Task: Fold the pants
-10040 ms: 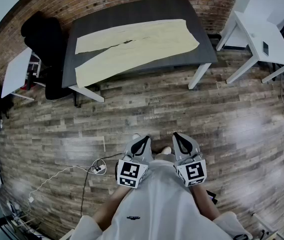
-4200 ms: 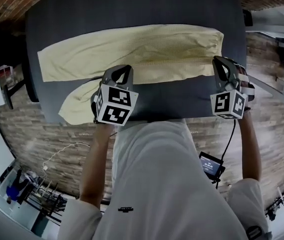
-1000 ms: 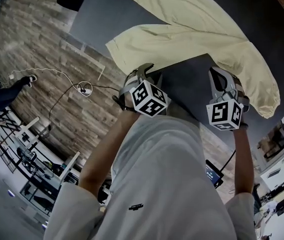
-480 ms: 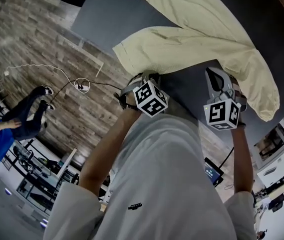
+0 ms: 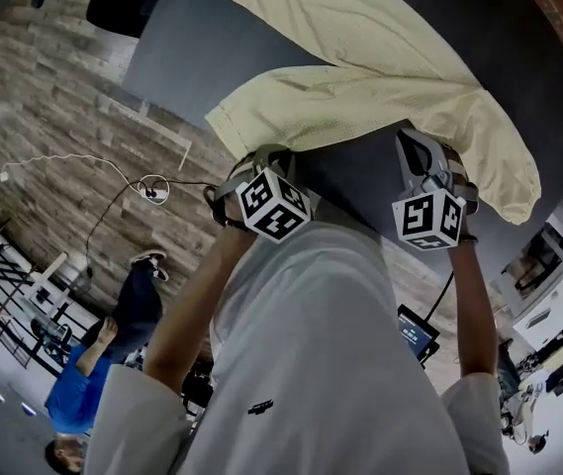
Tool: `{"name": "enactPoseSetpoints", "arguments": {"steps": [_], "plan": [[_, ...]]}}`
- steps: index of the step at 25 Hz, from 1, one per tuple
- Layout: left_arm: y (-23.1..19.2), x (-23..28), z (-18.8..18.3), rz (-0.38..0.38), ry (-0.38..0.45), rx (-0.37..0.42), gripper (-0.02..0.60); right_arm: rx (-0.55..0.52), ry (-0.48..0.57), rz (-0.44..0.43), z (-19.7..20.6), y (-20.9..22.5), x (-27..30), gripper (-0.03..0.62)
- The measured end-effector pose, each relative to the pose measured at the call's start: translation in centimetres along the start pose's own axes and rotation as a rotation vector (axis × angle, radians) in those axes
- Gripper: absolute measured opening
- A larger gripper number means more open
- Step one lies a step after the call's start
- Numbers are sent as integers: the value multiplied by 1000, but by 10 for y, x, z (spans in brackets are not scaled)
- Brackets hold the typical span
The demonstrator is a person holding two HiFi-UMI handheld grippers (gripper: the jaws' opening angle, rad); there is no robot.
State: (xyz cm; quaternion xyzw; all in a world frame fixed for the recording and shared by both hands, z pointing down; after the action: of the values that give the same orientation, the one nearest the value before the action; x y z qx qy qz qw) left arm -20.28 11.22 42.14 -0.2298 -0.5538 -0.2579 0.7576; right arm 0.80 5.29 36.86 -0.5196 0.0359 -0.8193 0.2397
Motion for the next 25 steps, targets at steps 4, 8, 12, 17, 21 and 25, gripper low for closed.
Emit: {"name": "enactPoseSetpoints", "arguments": {"steps": [4,8,12,17,21,25], "plan": [[-16,-22,-16,-28,27,28,11,6,-26,-4,0,4,3,76],[-37,-45,-34,-46,51,60,11,-14,-64,2,0,8,12,121],[-58,-67,-51,-48,78,99,11,-30,-118,1,3,14,25,167],[-81,-86,-70,-66,100,149,11,-51,-142,49,-4,28,31,6],[-109,-88,-84,-94,112,180,11,4,-115,86,-17,53,31,6],[-146,-87,-104,-120,135,207,11,51,-86,138,-35,89,34,6]]}}
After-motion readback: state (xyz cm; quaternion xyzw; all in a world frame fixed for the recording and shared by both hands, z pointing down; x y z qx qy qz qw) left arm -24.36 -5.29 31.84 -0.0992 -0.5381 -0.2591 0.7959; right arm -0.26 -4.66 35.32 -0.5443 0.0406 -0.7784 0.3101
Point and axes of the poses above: the fingertips, and each gripper's own axes: x forward along the fingers, y to its right, z out of its underside, the point moved 7 cm from there along -x, backward along the fingers, and after that the axes turned 1 degree about -y, right-handed, at the moved point
